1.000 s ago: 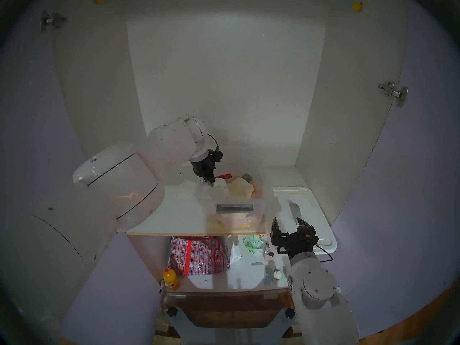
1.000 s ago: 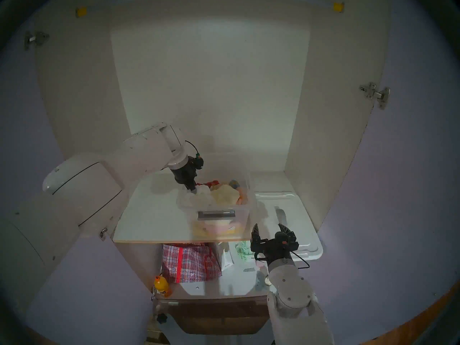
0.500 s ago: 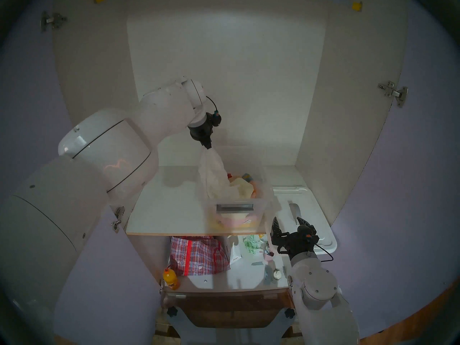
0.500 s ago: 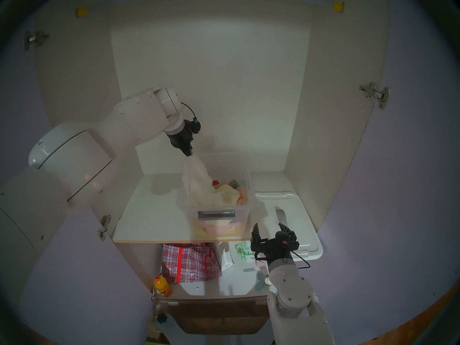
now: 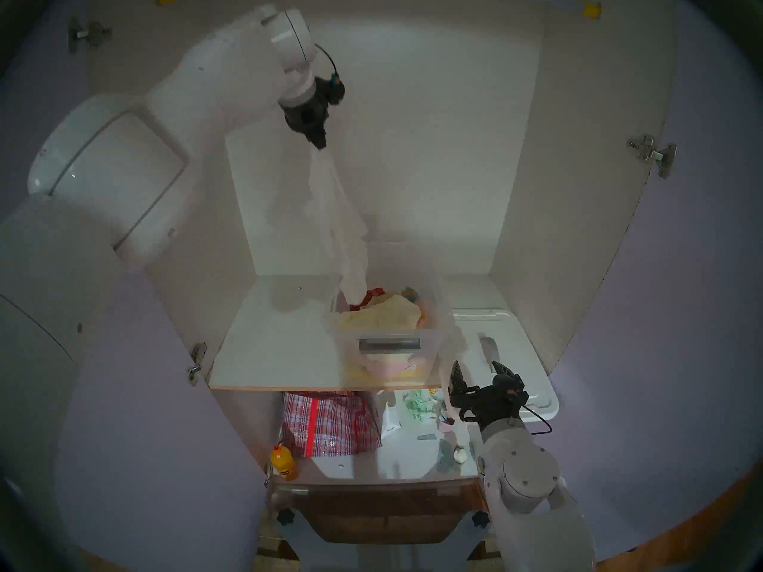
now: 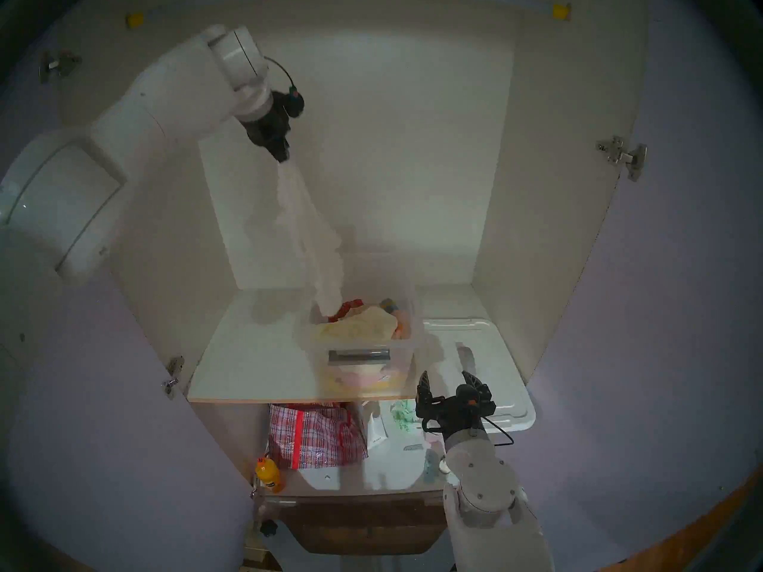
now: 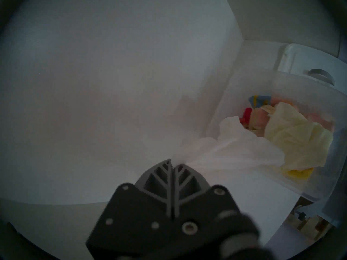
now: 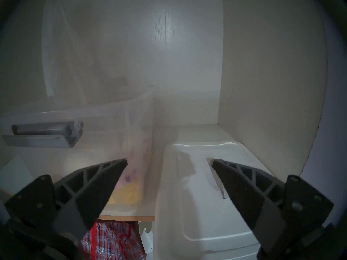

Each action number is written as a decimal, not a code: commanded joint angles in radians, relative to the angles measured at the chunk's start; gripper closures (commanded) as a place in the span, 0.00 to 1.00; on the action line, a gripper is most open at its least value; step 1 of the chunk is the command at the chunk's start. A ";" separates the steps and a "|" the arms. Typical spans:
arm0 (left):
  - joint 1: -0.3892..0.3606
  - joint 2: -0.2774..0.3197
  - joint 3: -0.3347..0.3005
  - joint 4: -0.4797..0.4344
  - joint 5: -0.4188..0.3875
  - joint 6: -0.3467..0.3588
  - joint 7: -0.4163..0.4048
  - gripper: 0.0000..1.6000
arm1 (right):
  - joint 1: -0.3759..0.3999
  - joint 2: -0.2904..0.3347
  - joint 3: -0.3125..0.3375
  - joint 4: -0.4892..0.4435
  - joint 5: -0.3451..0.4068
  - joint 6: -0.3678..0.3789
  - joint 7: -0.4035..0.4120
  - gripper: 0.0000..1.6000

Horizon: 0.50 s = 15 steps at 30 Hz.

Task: Take clothing out of the storage bin and put the lid back on the bin

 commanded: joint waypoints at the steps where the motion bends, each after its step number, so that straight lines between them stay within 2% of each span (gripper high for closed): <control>1: -0.101 0.033 0.044 -0.047 0.058 0.065 -0.015 1.00 | 0.012 -0.001 0.000 -0.020 0.000 -0.006 0.000 0.00; 4: -0.121 0.043 0.075 -0.054 0.066 0.085 -0.039 1.00 | 0.012 -0.001 0.000 -0.019 0.000 -0.006 0.000 0.00; 7: -0.128 0.059 0.160 -0.052 0.080 0.128 -0.110 1.00 | 0.013 -0.001 0.000 -0.016 0.000 -0.006 0.000 0.00; 10: -0.121 0.065 0.181 -0.059 0.075 0.144 -0.140 1.00 | 0.014 -0.001 0.000 -0.015 0.000 -0.006 0.000 0.00; 11: -0.109 0.069 0.206 -0.063 0.071 0.156 -0.164 1.00 | 0.014 -0.001 0.000 -0.014 0.000 -0.006 0.000 0.00; 15: -0.036 0.088 0.268 -0.061 0.061 0.184 -0.169 1.00 | 0.016 -0.001 0.000 -0.010 0.000 -0.006 0.000 0.00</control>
